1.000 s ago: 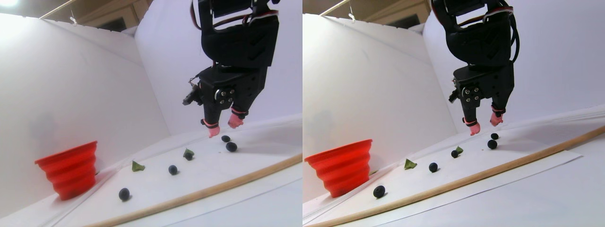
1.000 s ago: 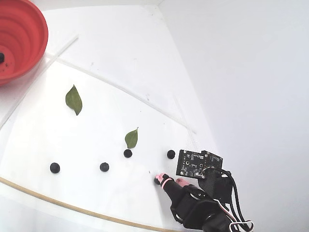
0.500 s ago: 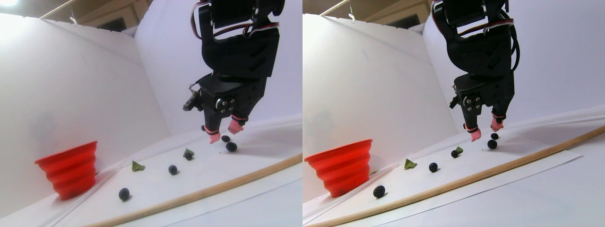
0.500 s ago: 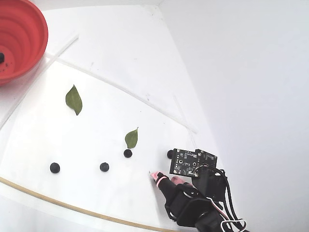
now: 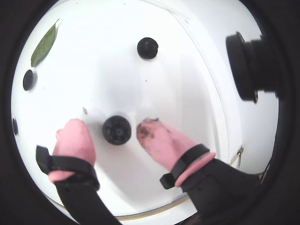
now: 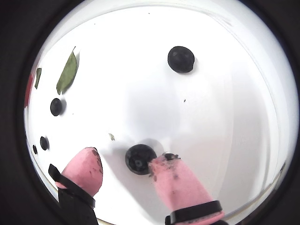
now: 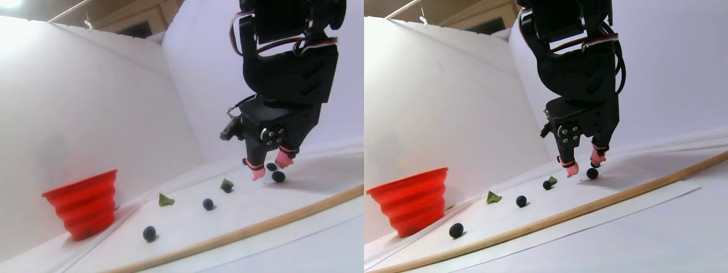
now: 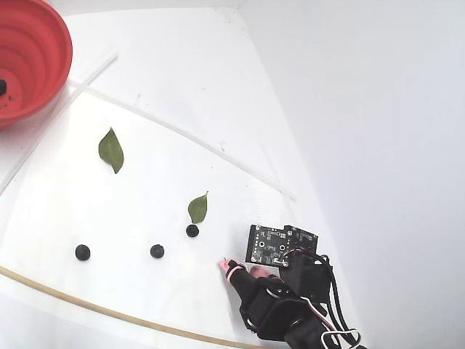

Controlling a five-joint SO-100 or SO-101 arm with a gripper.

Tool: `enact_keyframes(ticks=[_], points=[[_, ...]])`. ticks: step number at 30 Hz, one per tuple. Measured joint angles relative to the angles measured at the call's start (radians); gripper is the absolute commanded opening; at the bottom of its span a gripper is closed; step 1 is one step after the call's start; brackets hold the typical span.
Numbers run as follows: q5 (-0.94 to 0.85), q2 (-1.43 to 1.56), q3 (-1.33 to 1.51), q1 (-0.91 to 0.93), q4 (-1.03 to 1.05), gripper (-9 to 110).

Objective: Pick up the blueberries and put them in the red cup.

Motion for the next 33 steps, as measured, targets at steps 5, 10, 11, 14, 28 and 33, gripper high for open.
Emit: enact_keyframes(ticks=[5, 10, 11, 14, 28, 33], points=[[-0.009, -0.018, -0.018, 0.0, -0.009, 20], [-0.009, -0.049, -0.034, 0.0, -0.025, 20], [-0.009, -0.054, -0.034, 0.005, -0.028, 20], [-0.009, -0.064, -0.034, 0.009, -0.031, 20], [-0.008, -0.103, -0.067, 0.018, -0.031, 19], [-0.008, -0.104, -0.067, 0.025, -0.043, 17]])
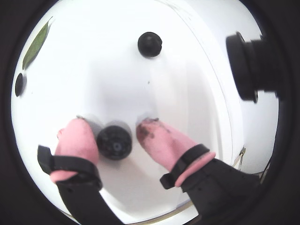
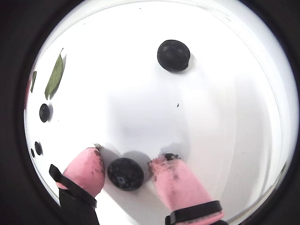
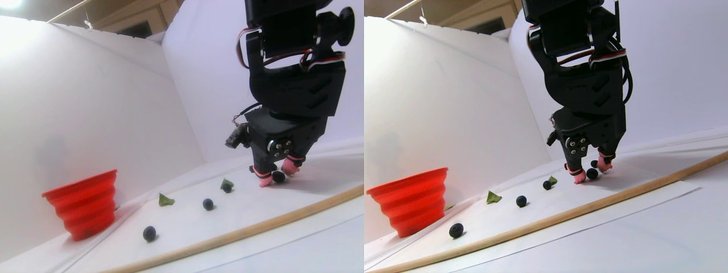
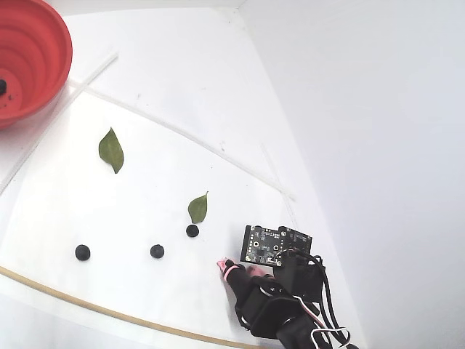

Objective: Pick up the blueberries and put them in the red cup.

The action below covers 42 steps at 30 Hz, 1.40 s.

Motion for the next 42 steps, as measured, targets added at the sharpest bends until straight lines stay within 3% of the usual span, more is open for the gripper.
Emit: enact_keyframes(ticks=[42], points=[[0.061, 0.126, 0.087, -0.043, 0.077, 11]])
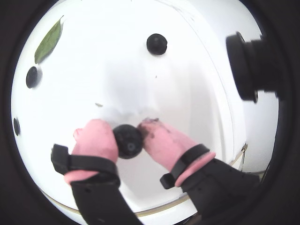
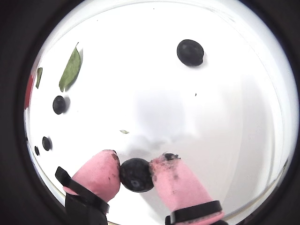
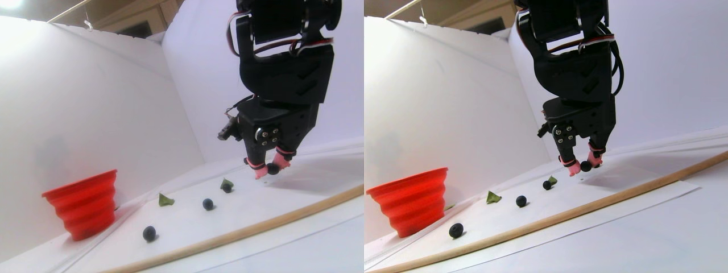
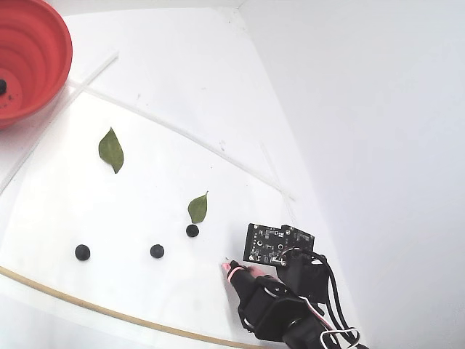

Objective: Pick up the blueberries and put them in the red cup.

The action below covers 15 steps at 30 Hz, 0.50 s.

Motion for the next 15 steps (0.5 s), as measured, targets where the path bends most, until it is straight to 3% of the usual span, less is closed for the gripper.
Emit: enact_keyframes(ticks=[15], points=[[0.063, 0.152, 0.058, -0.08, 0.1, 12]])
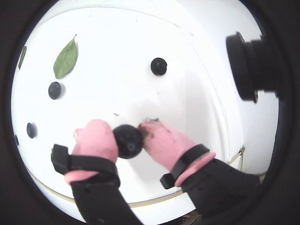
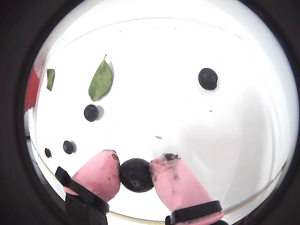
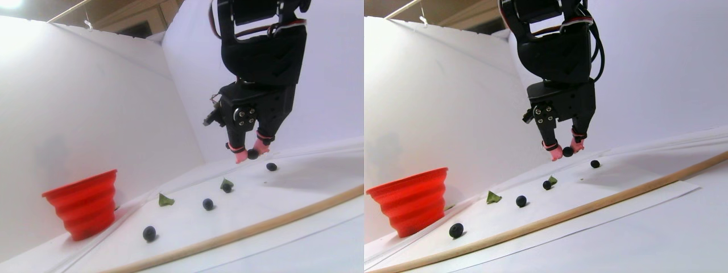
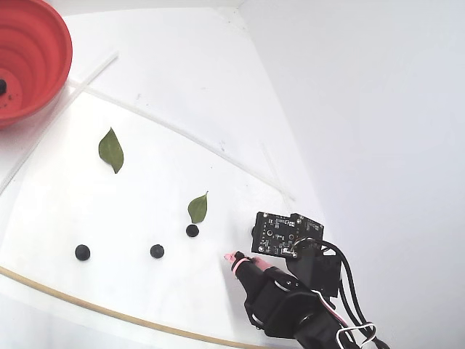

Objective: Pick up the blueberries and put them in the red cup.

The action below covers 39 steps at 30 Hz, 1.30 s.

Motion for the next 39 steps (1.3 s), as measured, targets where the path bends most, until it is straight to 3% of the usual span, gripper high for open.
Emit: enact_keyframes(ticks=[39], points=[[0.281, 0.215, 0.052, -0.301, 0.198, 12]])
